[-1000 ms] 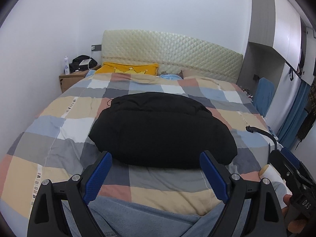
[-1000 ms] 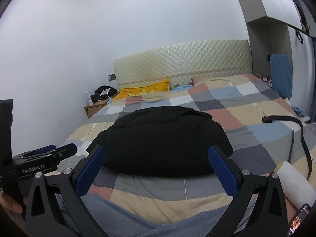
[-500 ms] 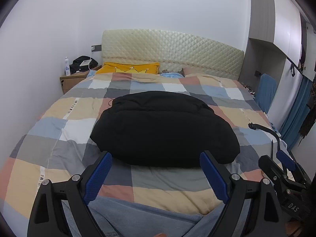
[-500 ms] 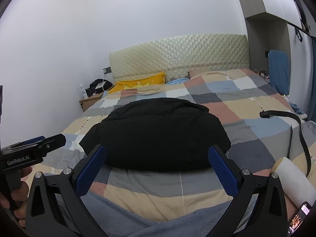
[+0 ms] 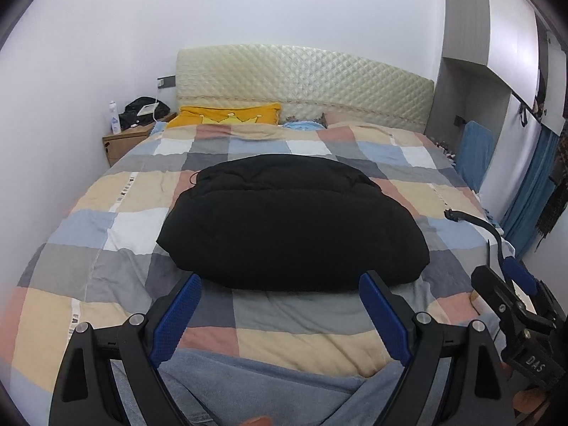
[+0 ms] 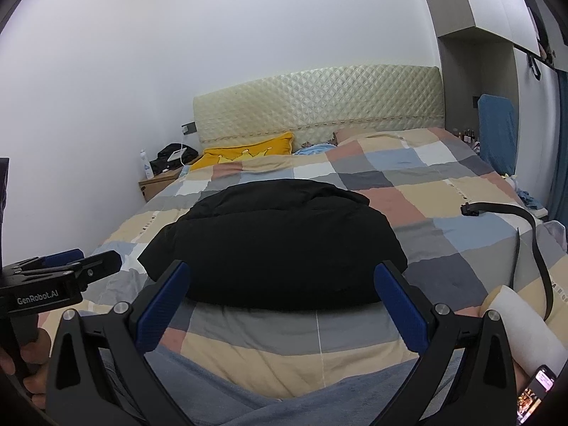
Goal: Fold large clothes
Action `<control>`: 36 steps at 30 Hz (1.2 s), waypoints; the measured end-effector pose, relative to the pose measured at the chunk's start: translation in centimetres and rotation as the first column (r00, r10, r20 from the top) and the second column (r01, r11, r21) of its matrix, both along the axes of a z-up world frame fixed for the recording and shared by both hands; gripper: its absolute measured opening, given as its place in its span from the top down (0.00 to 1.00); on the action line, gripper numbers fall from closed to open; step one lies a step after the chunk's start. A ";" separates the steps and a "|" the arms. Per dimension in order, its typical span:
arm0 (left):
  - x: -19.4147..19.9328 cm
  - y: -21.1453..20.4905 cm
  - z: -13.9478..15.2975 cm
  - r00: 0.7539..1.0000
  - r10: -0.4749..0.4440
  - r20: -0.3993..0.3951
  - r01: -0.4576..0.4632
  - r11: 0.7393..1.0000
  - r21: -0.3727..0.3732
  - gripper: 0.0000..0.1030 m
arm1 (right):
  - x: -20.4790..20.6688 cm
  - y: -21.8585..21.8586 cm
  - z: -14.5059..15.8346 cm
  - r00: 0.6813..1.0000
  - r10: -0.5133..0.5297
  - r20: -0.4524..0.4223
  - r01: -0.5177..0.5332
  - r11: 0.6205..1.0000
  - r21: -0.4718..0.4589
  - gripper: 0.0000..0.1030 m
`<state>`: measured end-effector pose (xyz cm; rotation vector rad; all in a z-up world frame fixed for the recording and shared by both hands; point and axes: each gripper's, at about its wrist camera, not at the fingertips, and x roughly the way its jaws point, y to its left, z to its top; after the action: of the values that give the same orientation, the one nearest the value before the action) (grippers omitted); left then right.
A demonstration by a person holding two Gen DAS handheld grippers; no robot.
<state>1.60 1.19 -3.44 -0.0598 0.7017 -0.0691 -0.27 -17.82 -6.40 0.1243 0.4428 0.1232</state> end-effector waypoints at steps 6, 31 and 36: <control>-0.3 -0.6 0.1 1.000 -0.014 0.004 0.014 1.000 0.011 0.12 | -0.2 -0.4 0.3 1.000 -0.006 0.009 0.006 1.000 0.002 0.00; -0.2 -0.4 0.2 1.000 -0.011 -0.021 0.011 1.000 -0.004 0.12 | -0.5 0.3 1.1 1.000 -0.001 0.008 0.001 1.000 -0.028 0.00; 0.0 -0.3 -0.2 1.000 -0.011 -0.029 0.010 1.000 -0.008 0.12 | -0.5 0.3 1.0 1.000 -0.003 0.010 0.004 0.999 -0.033 0.00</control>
<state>1.59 0.84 -3.63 -0.0648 0.7307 -0.0811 -0.73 -17.51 -5.42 0.0923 0.4341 0.1131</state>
